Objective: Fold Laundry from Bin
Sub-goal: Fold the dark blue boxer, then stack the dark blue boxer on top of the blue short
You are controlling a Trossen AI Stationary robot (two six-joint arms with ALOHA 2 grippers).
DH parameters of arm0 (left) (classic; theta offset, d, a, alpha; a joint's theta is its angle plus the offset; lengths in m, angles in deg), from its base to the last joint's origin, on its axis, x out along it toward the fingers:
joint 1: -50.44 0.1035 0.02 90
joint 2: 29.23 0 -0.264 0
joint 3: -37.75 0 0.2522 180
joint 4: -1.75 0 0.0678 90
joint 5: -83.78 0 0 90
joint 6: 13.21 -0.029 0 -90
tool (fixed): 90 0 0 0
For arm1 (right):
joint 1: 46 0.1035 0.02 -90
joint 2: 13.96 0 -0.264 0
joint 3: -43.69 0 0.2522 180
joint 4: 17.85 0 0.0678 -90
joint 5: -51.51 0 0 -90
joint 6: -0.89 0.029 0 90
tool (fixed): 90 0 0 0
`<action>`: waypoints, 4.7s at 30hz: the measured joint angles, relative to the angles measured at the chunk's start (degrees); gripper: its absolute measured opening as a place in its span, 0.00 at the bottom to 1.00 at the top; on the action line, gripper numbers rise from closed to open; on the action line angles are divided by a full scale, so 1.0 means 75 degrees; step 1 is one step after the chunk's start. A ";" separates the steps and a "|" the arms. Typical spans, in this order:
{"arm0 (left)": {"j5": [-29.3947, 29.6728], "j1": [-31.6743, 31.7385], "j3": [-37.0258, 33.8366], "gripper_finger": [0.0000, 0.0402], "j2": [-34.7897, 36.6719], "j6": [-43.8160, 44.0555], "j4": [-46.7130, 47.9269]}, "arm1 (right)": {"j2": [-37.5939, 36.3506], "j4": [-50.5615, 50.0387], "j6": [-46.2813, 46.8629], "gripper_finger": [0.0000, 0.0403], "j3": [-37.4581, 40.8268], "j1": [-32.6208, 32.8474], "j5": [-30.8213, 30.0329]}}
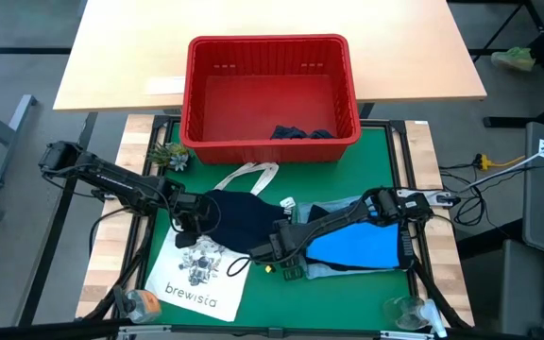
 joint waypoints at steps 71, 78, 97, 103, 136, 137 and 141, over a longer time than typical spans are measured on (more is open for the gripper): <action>0.1144 -0.0104 0.0979 0.50 -0.0003 -0.0785 -0.0264 | -0.0047 0.0689 0.0801 0.42 0.0640 -0.0041 0.0104; 0.1646 -0.0790 0.0695 0.50 -0.0003 -0.1117 -0.0695 | -0.0037 0.0707 0.0798 0.42 0.0644 -0.0041 0.0115; 0.2665 -0.1463 -0.0590 0.50 -0.0003 -0.1465 -0.1861 | -0.0037 0.0723 0.0795 0.42 0.0654 -0.0038 0.0115; 0.3052 -0.1463 -0.0848 0.50 -0.0009 -0.1471 -0.2225 | -0.0037 0.0723 0.0795 0.42 0.0654 -0.0038 0.0113; 0.2606 -0.1451 0.2063 0.01 -0.0175 -0.1258 0.1096 | 0.0047 -0.1789 0.0192 0.01 -0.1869 -0.0052 -0.0321; 0.2487 -0.1451 0.2291 0.01 -0.0175 -0.1258 0.1219 | 0.0047 -0.2028 0.0086 0.01 -0.2091 -0.0066 -0.0410; 0.2254 -0.1451 0.3046 0.01 -0.0171 -0.1258 0.1612 | 0.0041 -0.3079 -0.0371 0.01 -0.2989 -0.0216 -0.0683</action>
